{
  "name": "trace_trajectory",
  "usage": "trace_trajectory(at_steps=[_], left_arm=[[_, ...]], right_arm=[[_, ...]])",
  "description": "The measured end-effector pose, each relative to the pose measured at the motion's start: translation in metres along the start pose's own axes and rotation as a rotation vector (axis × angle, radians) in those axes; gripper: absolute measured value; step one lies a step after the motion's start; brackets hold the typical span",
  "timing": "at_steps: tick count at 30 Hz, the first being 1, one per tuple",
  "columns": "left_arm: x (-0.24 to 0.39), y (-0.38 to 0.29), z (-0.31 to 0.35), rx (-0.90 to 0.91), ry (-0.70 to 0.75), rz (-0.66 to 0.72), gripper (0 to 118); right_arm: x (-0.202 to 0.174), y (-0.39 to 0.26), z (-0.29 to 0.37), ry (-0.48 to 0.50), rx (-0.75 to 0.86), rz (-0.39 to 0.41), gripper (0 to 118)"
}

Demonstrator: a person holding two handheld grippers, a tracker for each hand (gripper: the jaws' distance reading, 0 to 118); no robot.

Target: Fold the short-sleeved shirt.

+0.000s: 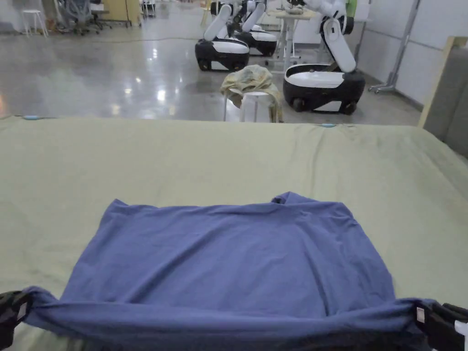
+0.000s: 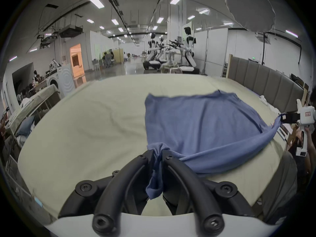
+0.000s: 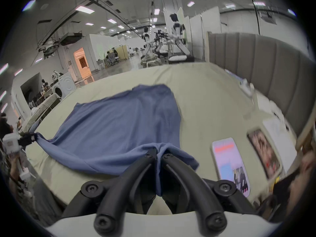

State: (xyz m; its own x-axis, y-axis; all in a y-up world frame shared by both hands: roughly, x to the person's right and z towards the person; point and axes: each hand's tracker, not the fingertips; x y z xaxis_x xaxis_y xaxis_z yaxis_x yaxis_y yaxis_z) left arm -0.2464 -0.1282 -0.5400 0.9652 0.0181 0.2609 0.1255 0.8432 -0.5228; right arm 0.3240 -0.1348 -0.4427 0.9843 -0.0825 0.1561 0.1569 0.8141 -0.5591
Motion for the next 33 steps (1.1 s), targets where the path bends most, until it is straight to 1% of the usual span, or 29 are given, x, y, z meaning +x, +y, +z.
trace_trajectory(at_steps=[1, 4, 6, 7, 10, 11, 12, 13, 14, 15, 16, 17, 18, 20, 21, 23, 25, 27, 28, 29, 30, 31, 32, 33], left_arm=[[-0.004, 0.014, -0.016, -0.005, -0.005, 0.011, 10], [-0.015, 0.039, -0.066, -0.035, -0.030, 0.045, 10], [-0.021, 0.049, -0.098, -0.086, -0.036, 0.075, 10], [-0.023, 0.052, -0.113, -0.096, -0.051, 0.090, 10], [-0.024, 0.054, -0.147, -0.136, -0.047, 0.135, 10], [-0.024, 0.051, -0.154, -0.131, -0.046, 0.141, 11], [-0.025, 0.050, -0.157, -0.123, -0.042, 0.150, 22], [-0.026, 0.048, -0.159, -0.122, -0.005, 0.171, 42], [-0.029, 0.048, -0.157, -0.114, -0.024, 0.185, 60], [-0.032, 0.048, -0.148, -0.086, -0.045, 0.206, 61], [-0.033, 0.049, -0.136, -0.044, -0.054, 0.206, 61], [-0.032, 0.050, -0.121, -0.005, -0.053, 0.195, 61], [-0.027, 0.053, -0.103, 0.055, -0.048, 0.157, 61], [-0.018, 0.057, -0.063, 0.150, -0.020, 0.080, 61], [-0.012, 0.058, -0.038, 0.199, -0.015, 0.046, 61], [0.003, 0.059, 0.003, 0.305, -0.051, 0.002, 61], [0.019, 0.053, 0.047, 0.386, -0.063, -0.041, 61], [0.037, 0.045, 0.078, 0.441, -0.059, -0.101, 61], [0.045, 0.036, 0.093, 0.470, -0.037, -0.130, 61], [0.053, 0.028, 0.103, 0.491, -0.002, -0.140, 61], [0.062, 0.021, 0.109, 0.503, 0.030, -0.148, 61], [0.069, 0.012, 0.118, 0.506, 0.043, -0.145, 61], [0.074, 0.005, 0.124, 0.510, 0.042, -0.145, 61], [0.079, -0.002, 0.131, 0.527, 0.049, -0.133, 61]], right_arm=[[0.001, 0.016, -0.018, 0.008, -0.014, -0.019, 5], [0.001, 0.057, -0.071, 0.029, -0.020, -0.024, 5], [-0.005, 0.073, -0.110, -0.037, -0.067, 0.075, 5], [-0.008, 0.079, -0.131, -0.071, -0.104, 0.094, 5], [-0.011, 0.085, -0.177, -0.092, -0.175, 0.083, 5], [-0.010, 0.084, -0.191, -0.087, -0.214, 0.057, 7], [-0.010, 0.082, -0.197, -0.083, -0.231, 0.045, 21], [-0.005, 0.077, -0.202, -0.103, -0.243, 0.037, 48], [-0.002, 0.074, -0.204, -0.101, -0.245, 0.037, 69], [0.002, 0.072, -0.201, -0.094, -0.232, 0.025, 66], [0.008, 0.073, -0.193, -0.066, -0.217, -0.001, 67], [0.012, 0.073, -0.184, -0.058, -0.197, -0.015, 67], [0.015, 0.074, -0.169, -0.047, -0.144, -0.025, 67], [0.014, 0.075, -0.133, -0.026, -0.049, 0.010, 67], [0.010, 0.076, -0.107, -0.034, 0.033, 0.044, 67], [0.001, 0.073, -0.058, -0.034, 0.188, 0.115, 67], [-0.016, 0.063, -0.007, -0.077, 0.344, 0.184, 67], [-0.030, 0.046, 0.031, -0.123, 0.468, 0.231, 68], [-0.034, 0.037, 0.041, -0.155, 0.483, 0.221, 69], [-0.040, 0.028, 0.041, -0.191, 0.476, 0.178, 71], [-0.042, 0.023, 0.047, -0.178, 0.366, 0.172, 69], [-0.042, 0.015, 0.050, -0.109, 0.266, 0.161, 69], [-0.042, 0.006, 0.054, -0.052, 0.261, 0.144, 64], [-0.045, -0.007, 0.055, -0.028, 0.280, 0.132, 57]])
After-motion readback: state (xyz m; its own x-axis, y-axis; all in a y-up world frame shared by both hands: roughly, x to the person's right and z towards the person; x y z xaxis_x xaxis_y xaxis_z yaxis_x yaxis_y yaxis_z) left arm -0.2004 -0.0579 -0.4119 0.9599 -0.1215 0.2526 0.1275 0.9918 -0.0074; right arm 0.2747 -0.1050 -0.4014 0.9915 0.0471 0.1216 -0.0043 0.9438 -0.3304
